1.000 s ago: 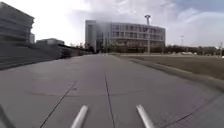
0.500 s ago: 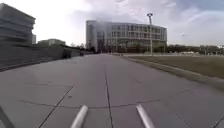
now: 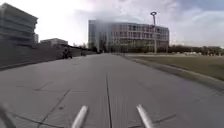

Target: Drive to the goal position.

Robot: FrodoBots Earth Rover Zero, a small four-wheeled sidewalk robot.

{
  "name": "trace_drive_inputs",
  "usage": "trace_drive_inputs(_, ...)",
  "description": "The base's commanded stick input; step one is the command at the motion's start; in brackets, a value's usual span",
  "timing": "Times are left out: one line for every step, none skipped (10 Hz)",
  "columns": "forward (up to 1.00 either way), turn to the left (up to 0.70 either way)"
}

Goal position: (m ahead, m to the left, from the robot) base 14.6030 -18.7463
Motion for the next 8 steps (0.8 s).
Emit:
trace_drive_inputs(0.7, 0.0)
trace_drive_inputs(0.7, 0.0)
trace_drive_inputs(0.7, 0.0)
trace_drive_inputs(0.7, 0.0)
trace_drive_inputs(0.65, 0.0)
trace_drive_inputs(0.5, 0.0)
trace_drive_inputs(0.7, 0.0)
trace_drive_inputs(0.7, 0.0)
